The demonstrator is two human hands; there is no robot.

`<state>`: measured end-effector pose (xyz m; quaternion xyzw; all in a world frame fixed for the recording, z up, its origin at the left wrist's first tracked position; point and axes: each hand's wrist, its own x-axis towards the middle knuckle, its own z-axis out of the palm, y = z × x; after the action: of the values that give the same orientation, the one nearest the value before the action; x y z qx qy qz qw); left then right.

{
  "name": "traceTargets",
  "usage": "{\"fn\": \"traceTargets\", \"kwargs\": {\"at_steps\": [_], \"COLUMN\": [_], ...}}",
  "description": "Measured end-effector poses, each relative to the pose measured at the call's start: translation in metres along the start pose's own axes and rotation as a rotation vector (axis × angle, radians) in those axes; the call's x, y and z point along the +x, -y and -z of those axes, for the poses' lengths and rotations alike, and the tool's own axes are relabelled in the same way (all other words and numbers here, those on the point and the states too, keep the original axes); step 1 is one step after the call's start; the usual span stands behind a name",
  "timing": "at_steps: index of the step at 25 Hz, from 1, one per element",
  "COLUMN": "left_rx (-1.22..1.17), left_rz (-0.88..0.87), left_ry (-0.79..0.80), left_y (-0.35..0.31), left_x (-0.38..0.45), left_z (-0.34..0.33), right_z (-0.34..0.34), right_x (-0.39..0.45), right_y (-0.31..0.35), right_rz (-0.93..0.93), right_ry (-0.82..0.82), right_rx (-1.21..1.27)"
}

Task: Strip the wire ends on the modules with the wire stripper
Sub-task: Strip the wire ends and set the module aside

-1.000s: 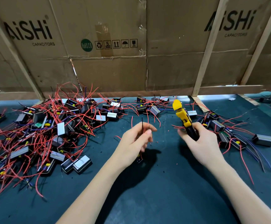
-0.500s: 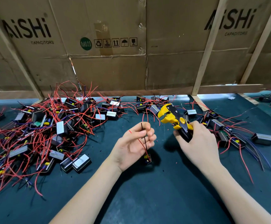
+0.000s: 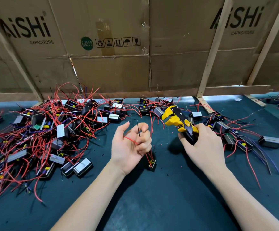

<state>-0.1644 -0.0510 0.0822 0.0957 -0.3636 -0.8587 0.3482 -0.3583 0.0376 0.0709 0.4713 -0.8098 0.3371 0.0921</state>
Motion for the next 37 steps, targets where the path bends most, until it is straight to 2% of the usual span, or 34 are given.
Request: {"fn": "traceTargets", "kwargs": {"at_steps": [6, 10, 16, 26, 37], "left_rx": [0.186, 0.207, 0.612, 0.924, 0.968], "left_rz": [-0.026, -0.016, -0.062, 0.037, 0.075], "left_ry": [-0.015, 0.044, 0.006, 0.02, 0.05], "left_y": [0.009, 0.006, 0.013, -0.002, -0.008], "left_x": [0.0, -0.003, -0.005, -0.008, -0.01], "left_z": [-0.007, -0.014, -0.02, -0.016, -0.017], "right_z": [-0.006, -0.008, -0.004, 0.0, 0.005], "right_x": [-0.001, -0.002, -0.004, -0.004, -0.003], "right_y": [-0.001, 0.001, 0.005, 0.009, 0.009], "right_rz": [0.063, 0.085, 0.147, 0.255, 0.359], "right_ry": [-0.03, -0.115, -0.236, -0.301, -0.315], "right_rx": [-0.051, -0.104, -0.204, -0.182, -0.202]}}
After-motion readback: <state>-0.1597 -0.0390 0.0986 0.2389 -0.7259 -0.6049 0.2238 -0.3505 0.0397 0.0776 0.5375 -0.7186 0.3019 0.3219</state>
